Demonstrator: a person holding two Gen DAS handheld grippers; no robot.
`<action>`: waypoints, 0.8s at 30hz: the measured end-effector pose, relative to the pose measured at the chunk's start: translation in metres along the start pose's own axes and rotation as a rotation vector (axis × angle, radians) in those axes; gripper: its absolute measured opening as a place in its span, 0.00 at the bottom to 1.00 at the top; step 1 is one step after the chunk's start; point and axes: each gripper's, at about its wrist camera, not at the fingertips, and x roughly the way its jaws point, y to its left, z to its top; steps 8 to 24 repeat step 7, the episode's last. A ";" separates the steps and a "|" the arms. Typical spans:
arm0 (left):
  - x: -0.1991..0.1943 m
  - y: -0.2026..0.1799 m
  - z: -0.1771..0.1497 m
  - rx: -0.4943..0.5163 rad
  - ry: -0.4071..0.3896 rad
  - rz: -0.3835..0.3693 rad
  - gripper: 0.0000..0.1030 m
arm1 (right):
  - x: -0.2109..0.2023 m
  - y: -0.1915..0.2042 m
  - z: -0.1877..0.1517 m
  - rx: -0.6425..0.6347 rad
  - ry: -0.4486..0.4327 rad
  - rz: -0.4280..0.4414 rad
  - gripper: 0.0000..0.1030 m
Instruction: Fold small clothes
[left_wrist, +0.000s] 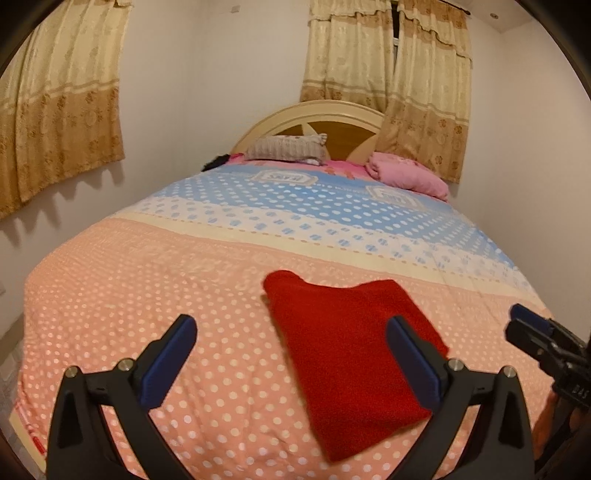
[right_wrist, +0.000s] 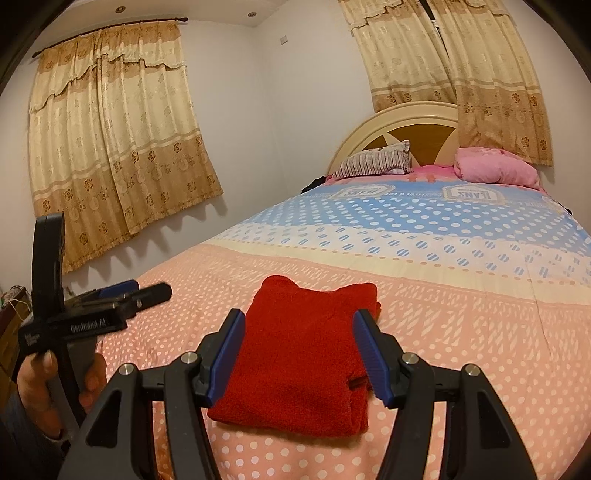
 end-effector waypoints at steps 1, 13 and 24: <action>-0.002 0.001 -0.001 0.007 -0.017 0.021 1.00 | 0.000 0.001 -0.001 -0.002 0.001 0.001 0.60; -0.003 0.001 -0.001 0.020 -0.037 0.006 1.00 | 0.001 0.002 -0.003 -0.007 0.004 0.004 0.60; -0.003 0.001 -0.001 0.020 -0.037 0.006 1.00 | 0.001 0.002 -0.003 -0.007 0.004 0.004 0.60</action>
